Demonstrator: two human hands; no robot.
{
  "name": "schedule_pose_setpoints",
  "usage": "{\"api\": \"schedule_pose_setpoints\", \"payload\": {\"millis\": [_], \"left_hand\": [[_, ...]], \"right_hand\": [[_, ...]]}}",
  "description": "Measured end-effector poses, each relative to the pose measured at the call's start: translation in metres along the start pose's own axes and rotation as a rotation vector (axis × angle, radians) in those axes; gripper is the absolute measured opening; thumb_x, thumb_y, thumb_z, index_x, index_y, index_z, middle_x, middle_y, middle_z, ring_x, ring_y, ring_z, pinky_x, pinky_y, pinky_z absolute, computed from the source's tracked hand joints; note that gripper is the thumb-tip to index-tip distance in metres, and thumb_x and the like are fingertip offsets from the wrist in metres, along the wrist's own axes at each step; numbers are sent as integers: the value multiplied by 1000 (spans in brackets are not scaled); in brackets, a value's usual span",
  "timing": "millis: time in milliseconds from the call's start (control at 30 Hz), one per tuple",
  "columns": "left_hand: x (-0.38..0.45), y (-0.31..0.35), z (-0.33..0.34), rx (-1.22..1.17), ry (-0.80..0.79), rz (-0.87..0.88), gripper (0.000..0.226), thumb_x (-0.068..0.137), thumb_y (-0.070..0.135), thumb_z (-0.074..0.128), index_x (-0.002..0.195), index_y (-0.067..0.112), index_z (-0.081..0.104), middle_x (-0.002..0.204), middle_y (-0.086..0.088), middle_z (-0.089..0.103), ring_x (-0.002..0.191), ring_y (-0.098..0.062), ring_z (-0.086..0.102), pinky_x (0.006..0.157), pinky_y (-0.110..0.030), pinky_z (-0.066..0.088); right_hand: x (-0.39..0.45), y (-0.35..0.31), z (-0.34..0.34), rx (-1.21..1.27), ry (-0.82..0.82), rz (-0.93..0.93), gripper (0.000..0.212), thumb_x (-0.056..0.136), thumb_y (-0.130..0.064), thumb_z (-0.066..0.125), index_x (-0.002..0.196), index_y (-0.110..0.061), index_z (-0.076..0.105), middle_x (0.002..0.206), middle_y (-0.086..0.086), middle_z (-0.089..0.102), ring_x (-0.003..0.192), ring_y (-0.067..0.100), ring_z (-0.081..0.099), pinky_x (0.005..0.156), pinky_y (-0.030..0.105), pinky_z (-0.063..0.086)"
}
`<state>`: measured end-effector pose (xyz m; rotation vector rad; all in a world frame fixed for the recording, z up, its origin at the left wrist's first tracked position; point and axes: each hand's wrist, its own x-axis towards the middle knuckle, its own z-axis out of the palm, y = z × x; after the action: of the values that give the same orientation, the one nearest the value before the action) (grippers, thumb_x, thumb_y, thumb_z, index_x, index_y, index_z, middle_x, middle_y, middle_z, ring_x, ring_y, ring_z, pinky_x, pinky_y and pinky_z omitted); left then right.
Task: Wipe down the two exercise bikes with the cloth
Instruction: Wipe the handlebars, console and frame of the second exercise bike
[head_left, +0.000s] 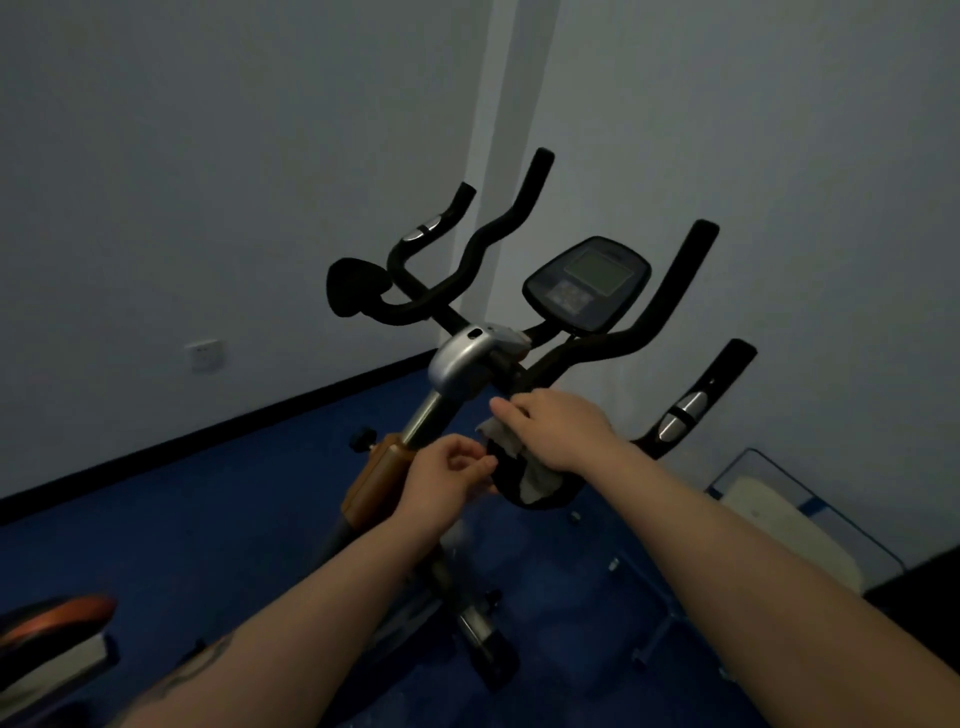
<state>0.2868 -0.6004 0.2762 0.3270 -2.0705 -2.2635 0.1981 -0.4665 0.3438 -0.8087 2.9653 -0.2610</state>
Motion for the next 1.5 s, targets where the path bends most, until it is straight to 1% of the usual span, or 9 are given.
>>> {"api": "schedule_pose_setpoints", "payload": {"millis": [133,300,433,633,833,1000,1167,1367,1500], "left_hand": [[3,8,-5,89,-9,104,15,85,0,68,90,12,62,80,-2,67,66,-1,65,56,-14,48],[8,17,-8,179,-52,208,15,88,7,67,101,15,68,94,2,69,86,-4,64,69,-15,49],[15,24,-9,186,-115,240,17,91,8,64,102,19,68,95,6,69,83,6,63,71,-11,49],[34,28,-19,285,-227,242,21,89,9,67,109,14,71,98,3,72,94,-6,66,84,-18,52],[46,26,-23,338,-299,281,18,87,9,69,100,21,70,90,8,72,87,-2,67,76,-11,50],[44,16,-23,262,-296,282,20,87,10,68,99,26,68,91,6,72,89,-6,68,82,-24,54],[48,16,-25,266,-316,288,17,88,13,69,101,23,68,89,6,71,87,-9,68,84,-33,56],[43,14,-25,245,-302,291,20,89,17,67,109,18,69,93,11,69,90,-8,66,84,-38,57],[46,15,-27,255,-322,288,18,89,19,68,106,25,67,92,11,69,89,-10,67,83,-43,57]], "right_hand": [[-14,7,17,-19,183,292,63,99,-59,12,96,-22,62,99,6,67,93,28,61,68,34,39],[-31,6,25,143,201,513,61,101,-54,12,110,-16,59,107,10,65,95,27,59,70,34,40],[-43,-2,27,223,237,622,55,102,-51,16,105,-14,58,103,8,63,80,21,52,66,34,38],[-66,-19,39,251,269,794,42,102,-49,20,95,-17,46,96,3,59,83,21,55,66,34,42],[-54,-17,19,310,202,785,41,103,-46,20,90,-20,50,94,2,61,82,20,56,71,34,45],[-72,-52,46,451,544,941,37,101,-50,24,95,-21,46,92,0,59,76,16,56,66,36,47],[-72,-50,40,395,416,997,43,102,-48,20,115,-17,46,104,5,61,82,19,54,64,33,40],[-69,-99,75,655,773,1145,33,100,-51,28,99,-20,41,96,5,62,79,19,58,67,38,51],[-68,-95,77,780,690,1156,35,101,-49,28,111,-19,43,111,6,61,93,22,59,77,34,49]]}}
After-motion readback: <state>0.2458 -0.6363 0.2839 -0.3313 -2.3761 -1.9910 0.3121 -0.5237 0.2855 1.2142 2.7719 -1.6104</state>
